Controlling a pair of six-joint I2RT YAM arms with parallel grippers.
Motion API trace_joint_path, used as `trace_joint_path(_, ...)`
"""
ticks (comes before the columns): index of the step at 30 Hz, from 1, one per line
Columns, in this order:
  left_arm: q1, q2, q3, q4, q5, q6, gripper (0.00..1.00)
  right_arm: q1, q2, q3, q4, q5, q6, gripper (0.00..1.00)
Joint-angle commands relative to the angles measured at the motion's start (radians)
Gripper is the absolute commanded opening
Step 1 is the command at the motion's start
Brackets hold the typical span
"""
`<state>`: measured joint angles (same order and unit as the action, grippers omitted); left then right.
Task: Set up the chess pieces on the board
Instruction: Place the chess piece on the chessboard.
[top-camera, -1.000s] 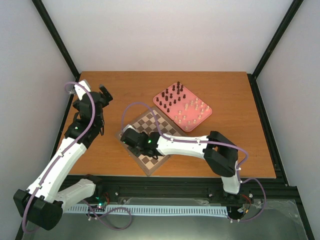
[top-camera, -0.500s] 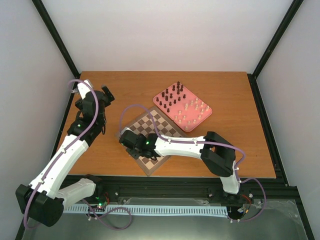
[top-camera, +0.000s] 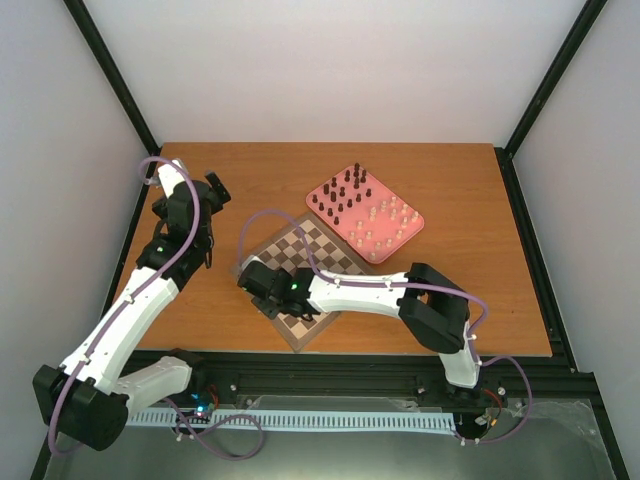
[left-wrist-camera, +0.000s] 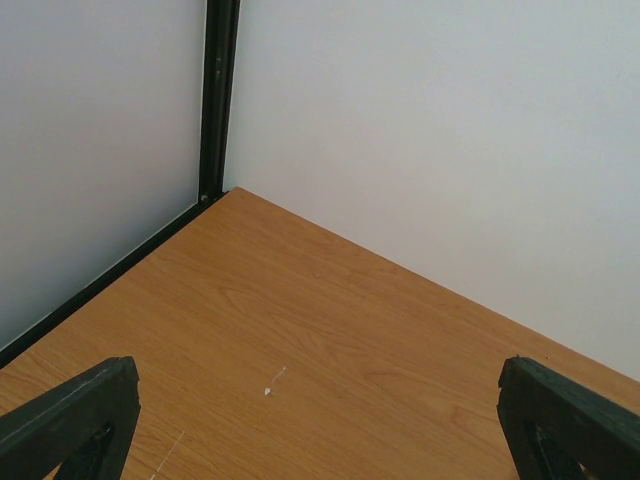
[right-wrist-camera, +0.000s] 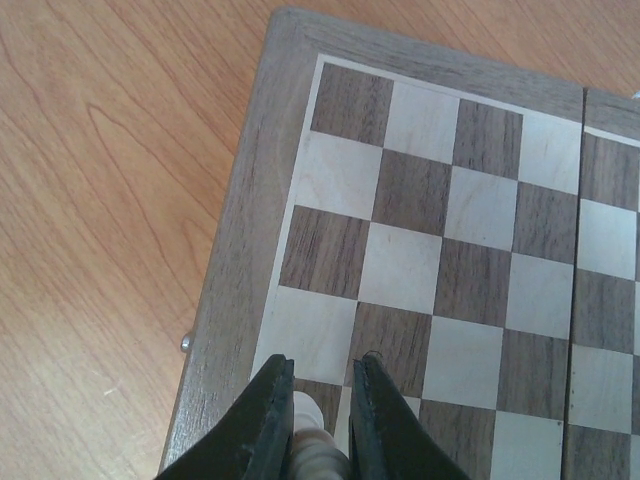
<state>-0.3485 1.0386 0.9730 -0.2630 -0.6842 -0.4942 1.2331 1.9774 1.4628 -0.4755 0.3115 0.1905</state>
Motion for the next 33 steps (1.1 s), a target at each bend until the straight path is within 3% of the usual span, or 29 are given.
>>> trace_joint_path(1, 0.005, -0.004, 0.002, 0.011, 0.004, 0.017, 1.0, 0.006, 0.024, -0.02, 0.014, 0.016, -0.007, 0.03)
trace_joint_path(17, 0.005, 0.0, 0.0, 0.017, 0.01, 0.018, 1.0, 0.006, 0.039, -0.026, 0.02, 0.016, -0.008, 0.09)
trace_joint_path(33, 0.005, 0.008, 0.0, 0.019, 0.011, 0.014, 1.0, 0.008, -0.005, -0.053, 0.015, -0.003, 0.003, 0.07)
